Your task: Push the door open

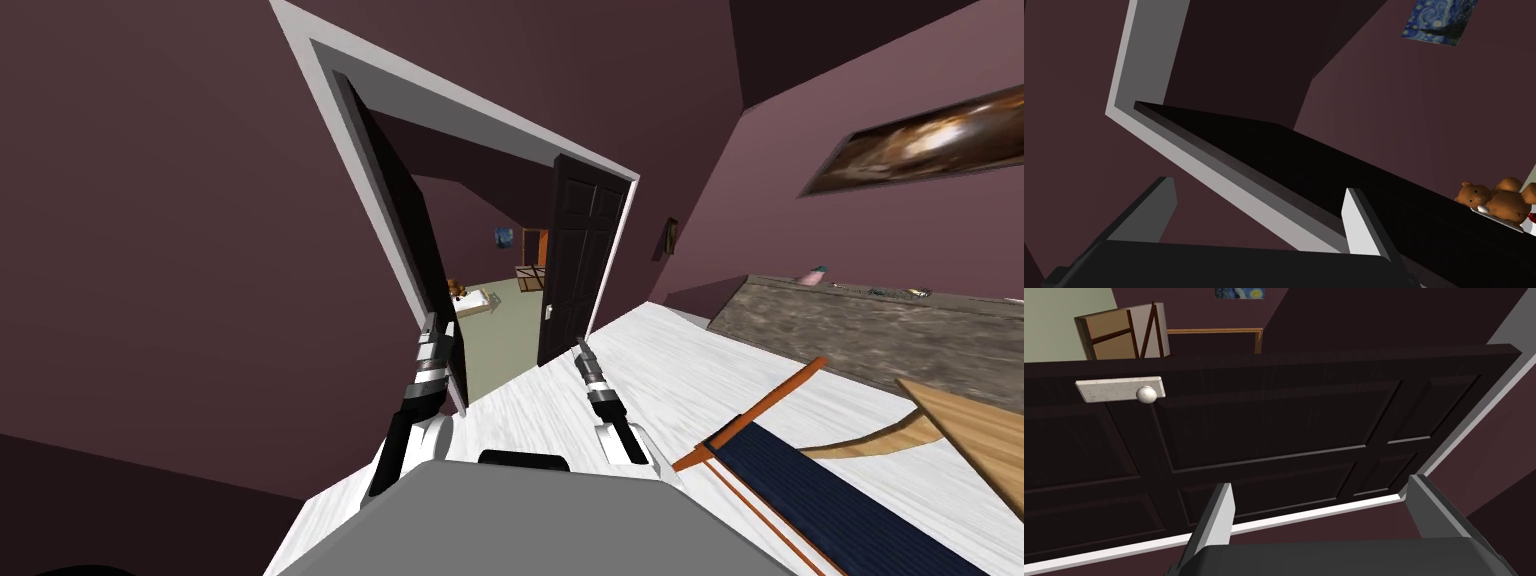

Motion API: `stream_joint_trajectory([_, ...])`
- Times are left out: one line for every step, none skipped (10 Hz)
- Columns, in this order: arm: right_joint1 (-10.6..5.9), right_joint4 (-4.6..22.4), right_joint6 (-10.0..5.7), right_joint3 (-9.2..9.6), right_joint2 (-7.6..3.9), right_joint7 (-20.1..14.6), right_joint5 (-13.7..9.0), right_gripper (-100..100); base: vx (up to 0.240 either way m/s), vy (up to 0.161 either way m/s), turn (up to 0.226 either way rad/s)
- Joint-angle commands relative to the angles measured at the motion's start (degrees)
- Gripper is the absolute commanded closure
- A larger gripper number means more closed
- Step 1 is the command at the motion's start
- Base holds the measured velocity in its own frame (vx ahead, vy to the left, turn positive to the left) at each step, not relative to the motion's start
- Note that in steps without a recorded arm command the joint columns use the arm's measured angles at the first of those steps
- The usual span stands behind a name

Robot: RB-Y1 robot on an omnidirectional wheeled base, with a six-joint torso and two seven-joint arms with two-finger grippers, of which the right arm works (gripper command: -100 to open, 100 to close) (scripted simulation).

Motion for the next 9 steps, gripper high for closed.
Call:
stream_joint_trajectory([-0.97, 2.1, -0.59, 0.09, -0.24, -0.4, 0.4, -100, 0.089, -0.075, 0.04])
stream_joint_trajectory([-1.51, 3.4, -1.04, 0.15, -0.34, -0.6, 0.7, -100, 0.103, -0.058, 0.039])
stream_joint_trajectory([-2.04, 4.8, -1.49, 0.22, -0.42, -0.8, 0.9, -100, 0.101, -0.057, 0.04])
stream_joint_trajectory([-2.58, 6.1, -1.94, 0.28, -0.5, -1.0, 1.2, -100, 0.104, -0.066, 0.041])
stream_joint_trajectory([-3.12, 7.4, -2.39, 0.34, -0.57, -1.2, 1.4, -100, 0.089, -0.073, 0.037])
stream_joint_trajectory([-3.65, 8.8, -2.84, 0.41, -0.64, -1.4, 1.7, -100, 0.072, -0.085, 0.039])
stream_joint_trajectory([-4.19, 10.1, -3.29, 0.47, -0.71, -1.6, 1.9, -100, 0.071, -0.078, 0.039])
stream_joint_trajectory([-4.73, 11.4, -3.74, 0.53, -0.78, -1.8, 2.2, -100, 0.071, -0.075, 0.034])
stream_joint_trajectory([-5.26, 12.7, -4.18, 0.59, -0.85, -2.0, 2.4, -100, 0.091, -0.078, 0.036])
